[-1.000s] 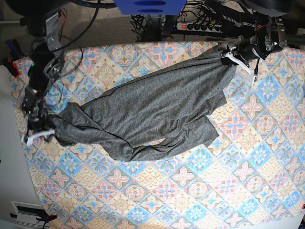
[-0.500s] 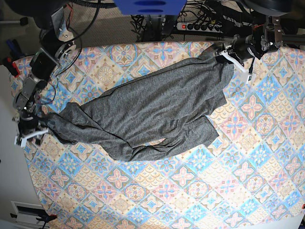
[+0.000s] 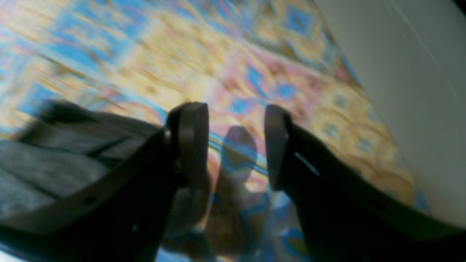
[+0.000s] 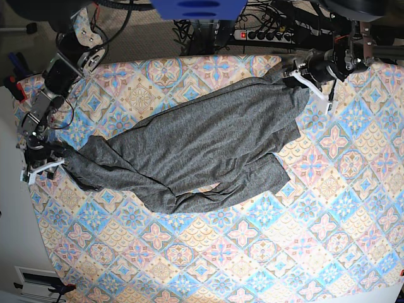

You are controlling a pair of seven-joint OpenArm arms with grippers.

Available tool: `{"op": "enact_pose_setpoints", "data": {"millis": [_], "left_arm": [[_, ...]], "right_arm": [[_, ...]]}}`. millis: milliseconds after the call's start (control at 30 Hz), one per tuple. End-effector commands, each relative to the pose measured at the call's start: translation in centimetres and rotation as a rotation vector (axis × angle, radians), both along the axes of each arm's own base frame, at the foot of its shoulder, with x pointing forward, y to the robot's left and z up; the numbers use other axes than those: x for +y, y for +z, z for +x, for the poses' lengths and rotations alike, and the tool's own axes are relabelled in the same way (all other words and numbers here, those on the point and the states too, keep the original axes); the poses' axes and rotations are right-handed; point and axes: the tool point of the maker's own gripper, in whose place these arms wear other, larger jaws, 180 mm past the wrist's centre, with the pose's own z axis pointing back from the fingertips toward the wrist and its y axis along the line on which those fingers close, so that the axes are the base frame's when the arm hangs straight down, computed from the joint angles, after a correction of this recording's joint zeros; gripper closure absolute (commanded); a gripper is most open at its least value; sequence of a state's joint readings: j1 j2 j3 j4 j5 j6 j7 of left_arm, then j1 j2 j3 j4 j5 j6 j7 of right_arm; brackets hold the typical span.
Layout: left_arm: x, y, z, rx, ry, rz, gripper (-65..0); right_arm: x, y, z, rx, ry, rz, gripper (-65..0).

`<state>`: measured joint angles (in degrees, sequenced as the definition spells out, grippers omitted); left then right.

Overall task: Layout the t-shirt on the table in an organized manner, then fold the t-shirt properly
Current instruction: 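Hold the shirt with both grippers and stretch it lengthwise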

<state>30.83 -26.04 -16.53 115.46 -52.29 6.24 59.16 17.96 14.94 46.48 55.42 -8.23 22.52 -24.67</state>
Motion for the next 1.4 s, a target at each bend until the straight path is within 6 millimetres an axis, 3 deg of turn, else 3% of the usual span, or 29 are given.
{"op": "enact_pose_setpoints", "data": {"millis": [0, 133, 267, 400, 600, 700, 867, 1100, 1367], "left_arm": [[0.0, 0.8, 0.7, -0.033, -0.008, 0.0, 0.0], [-1.3, 0.8, 1.0, -0.039, -0.021, -0.029, 0.0], [-2.4, 1.1, 1.9, -0.06, -0.037, -0.05, 0.0], [-3.1, 1.1, 2.0, -0.063, -0.052, -0.063, 0.0], [-3.7, 1.2, 2.3, -0.069, -0.071, -0.07, 0.0], [-3.7, 1.3, 2.4, -0.07, -0.07, -0.07, 0.0], [-3.8, 1.2, 2.3, -0.067, -0.066, -0.073, 0.0], [-4.0, 1.0, 1.8, -0.032, -0.083, -0.081, 0.0], [-4.1, 1.0, 1.6, -0.024, -0.087, -0.081, 0.0]], "right_arm": [[-1.2, 3.4, 1.7, -0.095, -0.006, -0.037, -24.5], [-1.3, 3.4, 1.7, -0.095, -0.007, -0.037, -24.5], [-1.8, 5.7, 1.9, -0.139, -0.008, -0.084, -24.5], [-1.8, 5.6, 0.6, -0.15, -0.009, -0.088, -24.5], [-1.2, 3.2, -1.4, -0.125, -0.008, -0.025, -24.5], [1.8, 2.5, -0.9, -0.129, 0.106, 0.015, -24.5], [3.9, 1.6, -0.6, -0.131, 0.147, 0.057, -24.5], [4.9, 1.1, -0.6, -0.129, 0.153, 0.077, -24.5], [4.9, -1.0, -2.7, -0.071, 0.152, 0.081, -24.5]]}}
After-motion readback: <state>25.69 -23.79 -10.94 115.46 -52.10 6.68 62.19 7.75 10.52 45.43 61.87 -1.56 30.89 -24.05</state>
